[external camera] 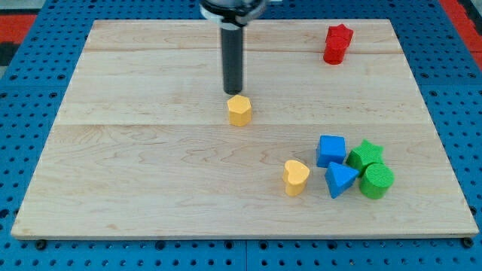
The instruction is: Move the yellow hexagon to the yellow heart
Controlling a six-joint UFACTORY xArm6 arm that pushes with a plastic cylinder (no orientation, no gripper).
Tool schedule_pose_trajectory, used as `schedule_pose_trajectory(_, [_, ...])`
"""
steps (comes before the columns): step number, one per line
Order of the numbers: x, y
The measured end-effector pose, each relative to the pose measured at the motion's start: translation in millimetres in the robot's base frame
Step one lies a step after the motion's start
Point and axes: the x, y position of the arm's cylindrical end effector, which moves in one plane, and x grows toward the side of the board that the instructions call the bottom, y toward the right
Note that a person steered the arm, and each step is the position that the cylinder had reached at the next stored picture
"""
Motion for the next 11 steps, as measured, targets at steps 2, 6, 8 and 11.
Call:
schedule_pose_trajectory(2, [78,-4])
schedule_pose_trajectory(6, [20,0])
schedule_pose_trajectory(8, [81,48])
schedule_pose_trajectory(11, [111,38])
